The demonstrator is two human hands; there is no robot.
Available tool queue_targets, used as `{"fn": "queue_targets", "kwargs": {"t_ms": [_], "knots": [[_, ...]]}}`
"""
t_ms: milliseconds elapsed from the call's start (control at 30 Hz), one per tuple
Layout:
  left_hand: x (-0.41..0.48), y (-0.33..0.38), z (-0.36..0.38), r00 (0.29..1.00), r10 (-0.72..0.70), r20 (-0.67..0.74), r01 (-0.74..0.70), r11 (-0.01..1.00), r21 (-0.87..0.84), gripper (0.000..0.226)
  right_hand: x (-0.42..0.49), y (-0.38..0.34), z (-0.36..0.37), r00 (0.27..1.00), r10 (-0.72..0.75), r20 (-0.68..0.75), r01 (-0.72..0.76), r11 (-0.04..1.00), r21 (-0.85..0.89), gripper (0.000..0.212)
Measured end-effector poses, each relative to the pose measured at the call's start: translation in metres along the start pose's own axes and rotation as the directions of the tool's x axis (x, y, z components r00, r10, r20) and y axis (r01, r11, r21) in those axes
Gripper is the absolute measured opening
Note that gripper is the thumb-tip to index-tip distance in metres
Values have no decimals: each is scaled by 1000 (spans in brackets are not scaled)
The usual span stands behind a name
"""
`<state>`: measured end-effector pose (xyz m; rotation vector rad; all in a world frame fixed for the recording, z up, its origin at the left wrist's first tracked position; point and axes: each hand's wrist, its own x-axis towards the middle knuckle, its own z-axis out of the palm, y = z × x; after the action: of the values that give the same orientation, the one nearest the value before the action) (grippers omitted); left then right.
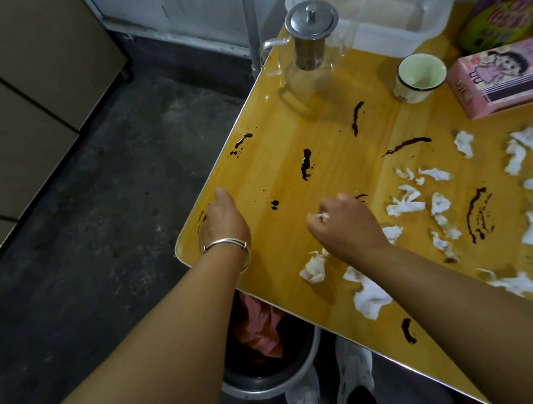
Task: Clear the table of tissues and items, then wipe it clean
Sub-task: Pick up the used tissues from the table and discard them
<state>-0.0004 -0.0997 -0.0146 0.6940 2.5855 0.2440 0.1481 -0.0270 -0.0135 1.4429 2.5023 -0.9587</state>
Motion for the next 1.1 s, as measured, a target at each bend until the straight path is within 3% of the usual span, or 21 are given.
{"fn": "queue_targets", "kwargs": {"t_ms": [100,167,267,433,533,667,767,900,1033,1100], "knots": [[-19,-9,1,999,-44,-17,43,996,-80,21,-22,7,3,988,93,125,-74,986,-146,62],[-28,-16,5,994,-106,-1,105,987,-120,38,-33,4,9,986,76,151,-46,981,-191,80],[-31,-25,16,988,-154,22,156,982,-106,49,-37,-1,25,989,43,145,-11,977,-212,72],[-29,-26,28,993,-106,47,108,992,-64,27,-37,-8,42,989,-122,82,136,973,-188,12],[-29,-18,31,993,-94,65,96,995,-26,25,-44,-10,45,981,-176,80,188,966,-177,25],[-41,-1,33,990,-8,142,13,999,-32,22,-52,-1,36,979,-191,-72,178,971,-158,33],[-54,12,38,972,86,217,-67,994,-90,15,-56,14,20,991,-130,-35,124,982,-141,21],[-71,40,48,911,271,311,-259,962,-82,27,-67,41,-3,993,-109,43,114,986,-125,19],[-83,61,55,856,378,353,-347,926,-150,17,-77,63,-8,973,-8,231,38,992,-123,67],[-89,72,60,826,436,357,-404,900,-164,23,-85,72,-6,970,18,243,28,982,-185,82]]}}
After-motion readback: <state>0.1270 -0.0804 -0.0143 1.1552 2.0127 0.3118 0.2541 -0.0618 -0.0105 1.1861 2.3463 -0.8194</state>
